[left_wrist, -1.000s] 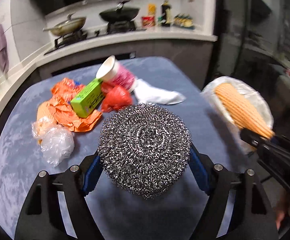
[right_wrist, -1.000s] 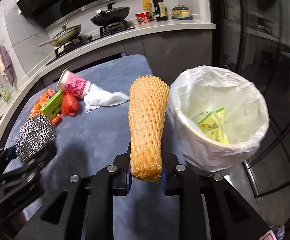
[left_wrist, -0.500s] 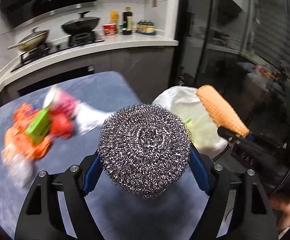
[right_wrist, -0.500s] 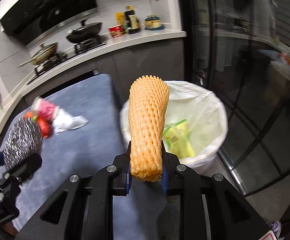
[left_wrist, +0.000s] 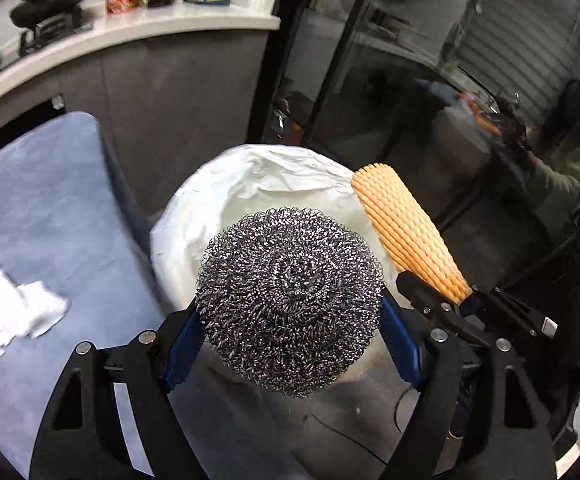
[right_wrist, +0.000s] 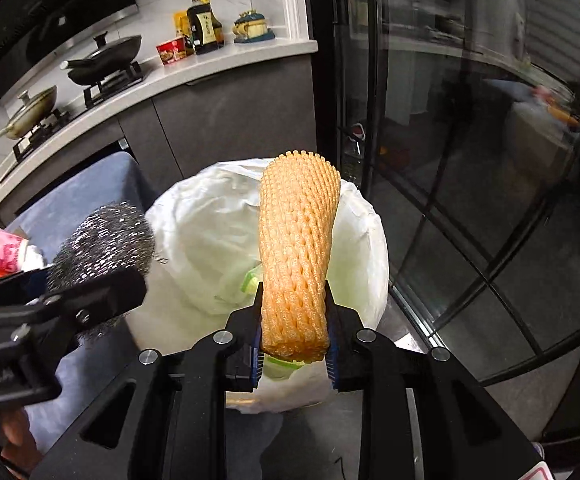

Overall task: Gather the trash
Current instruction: 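Open both tools over the bin, dropping steel wool and mesh sleeve, then grasp the plastic wrap with the left tool while the right tool grasps a white tissue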

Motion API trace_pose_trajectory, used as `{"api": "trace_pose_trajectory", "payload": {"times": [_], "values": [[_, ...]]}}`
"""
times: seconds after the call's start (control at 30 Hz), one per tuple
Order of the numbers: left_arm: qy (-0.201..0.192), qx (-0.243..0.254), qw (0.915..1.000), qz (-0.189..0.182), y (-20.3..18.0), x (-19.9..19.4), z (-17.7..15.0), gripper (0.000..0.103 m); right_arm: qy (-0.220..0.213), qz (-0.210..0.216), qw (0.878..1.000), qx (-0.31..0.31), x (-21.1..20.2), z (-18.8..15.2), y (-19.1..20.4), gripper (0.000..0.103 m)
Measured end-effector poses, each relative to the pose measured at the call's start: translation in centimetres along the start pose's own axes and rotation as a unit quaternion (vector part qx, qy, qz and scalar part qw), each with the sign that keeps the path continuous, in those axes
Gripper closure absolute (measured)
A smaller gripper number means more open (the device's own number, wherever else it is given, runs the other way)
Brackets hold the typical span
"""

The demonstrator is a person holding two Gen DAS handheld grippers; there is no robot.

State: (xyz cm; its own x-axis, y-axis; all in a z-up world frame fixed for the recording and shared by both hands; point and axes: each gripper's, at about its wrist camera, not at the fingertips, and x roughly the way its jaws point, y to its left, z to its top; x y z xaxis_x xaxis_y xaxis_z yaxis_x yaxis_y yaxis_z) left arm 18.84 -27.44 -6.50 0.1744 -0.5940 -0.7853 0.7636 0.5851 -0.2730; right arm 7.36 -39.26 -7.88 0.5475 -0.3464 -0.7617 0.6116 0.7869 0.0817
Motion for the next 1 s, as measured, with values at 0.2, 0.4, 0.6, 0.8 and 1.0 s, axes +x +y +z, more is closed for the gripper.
{"api": "trace_pose_trajectory", "payload": {"times": [0.2,0.4,0.6,0.8,1.0], "values": [[0.006,-0.042,0.9991,-0.005,1.1,1.1,1.0,0.015,-0.011,0.003,1.0,0.008,0.4,0.5,-0.1,0.056],[-0.026,-0.06,0.9978,-0.005,1.9,-1.2,2.0,0.012,-0.032,0.008,0.999,0.02,-0.8,1.0,-0.1,0.045],[-0.061,-0.086,0.9943,0.017,3.9,-4.2,2.1,0.012,-0.048,0.022,0.998,0.023,-2.7,1.3,0.6,0.045],[-0.102,-0.107,0.9863,0.074,6.8,-9.7,-0.1,0.012,-0.069,0.056,0.996,0.014,-6.3,1.2,2.7,0.044],[-0.11,-0.129,0.9777,0.124,10.2,-14.5,-4.3,0.012,-0.085,0.099,0.991,-0.018,-9.9,0.1,7.4,0.04]]}}
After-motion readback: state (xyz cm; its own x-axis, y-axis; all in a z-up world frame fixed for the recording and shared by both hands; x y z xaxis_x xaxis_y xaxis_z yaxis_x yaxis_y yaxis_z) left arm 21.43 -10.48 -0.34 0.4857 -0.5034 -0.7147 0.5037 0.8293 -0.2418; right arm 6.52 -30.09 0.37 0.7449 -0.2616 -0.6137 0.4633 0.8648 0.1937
